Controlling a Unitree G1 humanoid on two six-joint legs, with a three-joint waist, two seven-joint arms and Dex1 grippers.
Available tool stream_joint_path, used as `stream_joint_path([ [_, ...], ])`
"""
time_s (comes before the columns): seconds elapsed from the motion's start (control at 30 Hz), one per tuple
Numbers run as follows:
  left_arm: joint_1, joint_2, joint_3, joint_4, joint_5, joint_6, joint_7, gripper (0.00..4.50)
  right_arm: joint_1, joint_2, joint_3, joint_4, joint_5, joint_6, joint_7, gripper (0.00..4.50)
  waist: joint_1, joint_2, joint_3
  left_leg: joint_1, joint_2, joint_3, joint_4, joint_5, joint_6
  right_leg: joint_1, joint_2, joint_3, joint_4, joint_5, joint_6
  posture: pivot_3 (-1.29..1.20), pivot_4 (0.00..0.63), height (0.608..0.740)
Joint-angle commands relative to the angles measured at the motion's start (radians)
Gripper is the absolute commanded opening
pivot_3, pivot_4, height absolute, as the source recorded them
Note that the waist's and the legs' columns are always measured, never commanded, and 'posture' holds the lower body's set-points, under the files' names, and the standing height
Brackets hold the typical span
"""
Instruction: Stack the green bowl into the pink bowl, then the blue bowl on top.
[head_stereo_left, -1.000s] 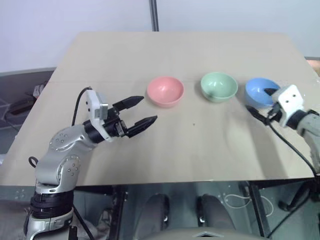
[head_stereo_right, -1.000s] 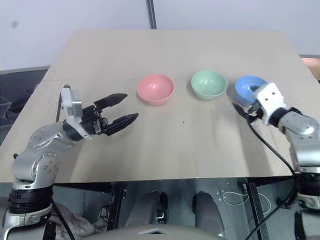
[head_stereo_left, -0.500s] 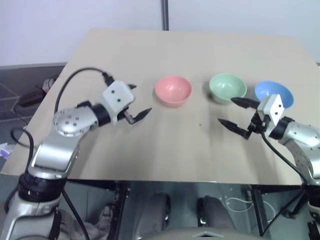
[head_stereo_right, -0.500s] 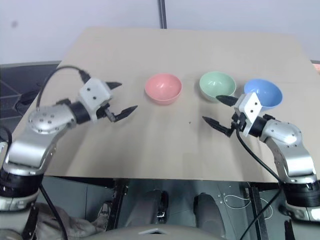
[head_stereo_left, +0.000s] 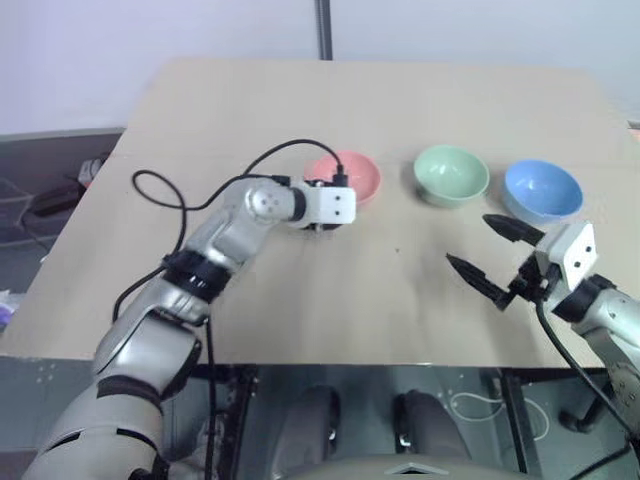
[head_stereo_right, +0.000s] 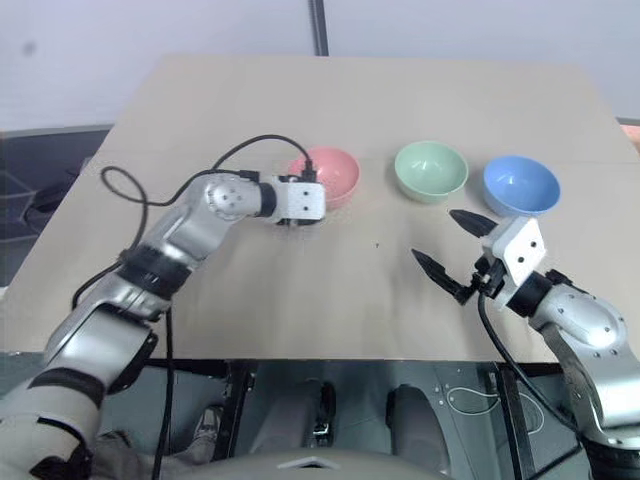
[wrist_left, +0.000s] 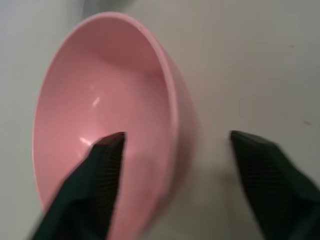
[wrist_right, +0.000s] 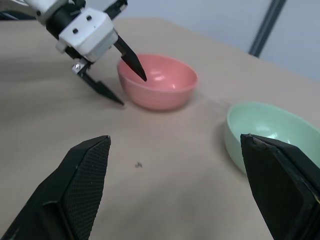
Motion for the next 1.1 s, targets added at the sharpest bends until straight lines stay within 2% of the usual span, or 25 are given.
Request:
stream_joint_path([
  [0.03,-0.047,-0.014,0.022,0.043,0.015,-0.077,-0.015,1.34,0.025,0.003,-0.062,-0.073,0.005,-0.004,-0.034,4.50,-0.002,0.000,0.000,0.000,0.000,0.001,0.000,0.000,0.000,0.000,0.000,0.001,0.000,0.000,0.000,0.00,0.150,0.740],
  [0.07,-0.049,-0.014,0.026,0.052,0.008,-0.086,-0.036,1.25,0.033,0.006,-0.059,-0.078,0.000,-0.006,-0.041,4.50,-0.006,0.000,0.000,0.000,0.000,0.001,0.000,0.000,0.000,0.000,0.000,0.001,0.000,0.000,0.000,0.00,0.150,0.740],
  [0.1,-0.051,-0.012,0.026,0.058,0.003,-0.088,-0.056,0.88,0.037,0.007,-0.055,-0.080,-0.005,-0.008,-0.045,4.50,-0.011,0.000,0.000,0.000,0.000,0.001,0.000,0.000,0.000,0.000,0.000,0.001,0.000,0.000,0.000,0.00,0.150,0.740],
  [0.23,-0.023,0.003,0.045,0.012,-0.050,-0.122,-0.160,0.88,0.032,0.008,-0.047,-0.083,-0.012,-0.008,-0.059,4.50,-0.009,0.000,0.000,0.001,0.001,0.001,0.000,0.000,0.000,0.000,0.001,0.001,0.001,0.000,0.000,0.00,0.150,0.740],
  [0.43,0.037,0.071,0.079,-0.159,-0.170,-0.155,-0.347,0.88,0.033,-0.001,-0.069,-0.071,-0.012,-0.014,-0.056,4.50,-0.006,0.000,0.000,0.001,0.001,0.001,0.001,0.000,0.000,0.000,0.000,0.001,0.001,0.000,0.000,0.00,0.150,0.740],
  [0.63,0.070,0.080,0.101,-0.230,-0.198,-0.195,-0.381,0.88,0.034,0.000,-0.080,-0.073,-0.017,-0.013,-0.061,4.50,-0.003,0.000,0.000,0.001,0.001,0.001,0.002,0.000,0.000,0.001,0.000,0.001,0.002,0.000,0.000,0.00,0.150,0.740],
  [1.1,0.108,-0.018,0.092,-0.314,-0.269,-0.252,-0.419,0.88,0.038,-0.004,-0.095,-0.079,-0.025,-0.003,-0.079,4.50,-0.004,0.000,0.000,0.001,0.001,0.001,0.002,0.000,0.000,0.001,0.000,0.001,0.002,0.000,0.000,0.00,0.150,0.740],
])
